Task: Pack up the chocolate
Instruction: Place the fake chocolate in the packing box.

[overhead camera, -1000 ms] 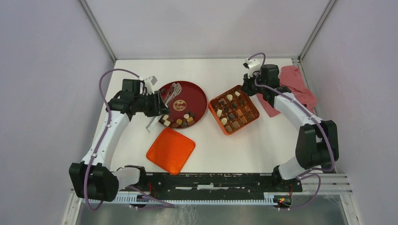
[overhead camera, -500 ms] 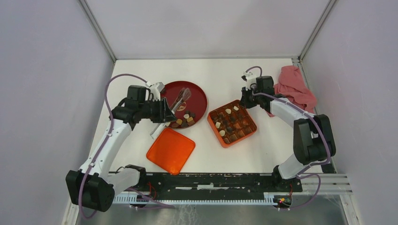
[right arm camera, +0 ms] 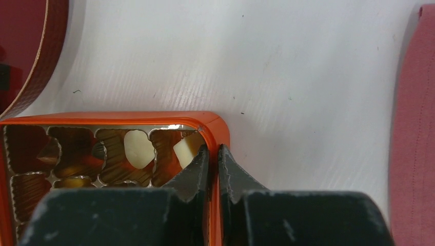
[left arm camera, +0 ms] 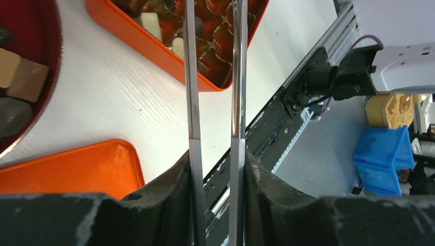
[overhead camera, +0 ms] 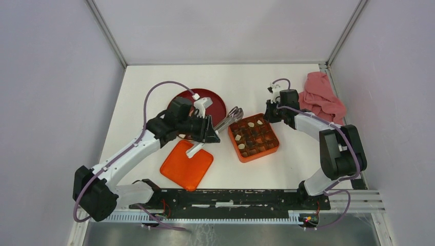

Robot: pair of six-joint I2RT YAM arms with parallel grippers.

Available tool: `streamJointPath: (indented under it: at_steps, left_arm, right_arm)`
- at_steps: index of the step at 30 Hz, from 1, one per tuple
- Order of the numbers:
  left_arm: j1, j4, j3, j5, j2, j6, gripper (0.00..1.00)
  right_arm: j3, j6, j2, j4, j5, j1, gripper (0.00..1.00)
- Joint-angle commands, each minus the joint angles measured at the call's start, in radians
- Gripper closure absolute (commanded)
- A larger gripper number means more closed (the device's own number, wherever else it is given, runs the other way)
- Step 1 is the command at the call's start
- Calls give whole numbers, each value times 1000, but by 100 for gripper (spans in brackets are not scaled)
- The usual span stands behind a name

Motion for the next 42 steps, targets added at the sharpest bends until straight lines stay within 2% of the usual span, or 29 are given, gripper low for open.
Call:
streamJointPath:
  at_steps: [1, 11, 18, 33, 42]
  left_arm:
    - [-65, 104, 32, -3, 55, -46, 98]
    - [-195, 62, 98, -45, 196, -2, 98]
    - [-262, 53, 148, -73, 311, 19, 98]
    - [-300, -20, 249, -152, 435, 67, 97]
    - [-311, -58, 279, -176, 454, 77, 77]
  right_arm:
    - [9, 46, 1, 76, -10, 2, 89]
    - [-2, 38, -19, 86, -26, 2, 66]
    - [-17, 19, -38, 99, -33, 1, 59]
    - [-24, 5, -45, 105, -35, 1, 56]
    - [-26, 4, -44, 104, -40, 0, 56]
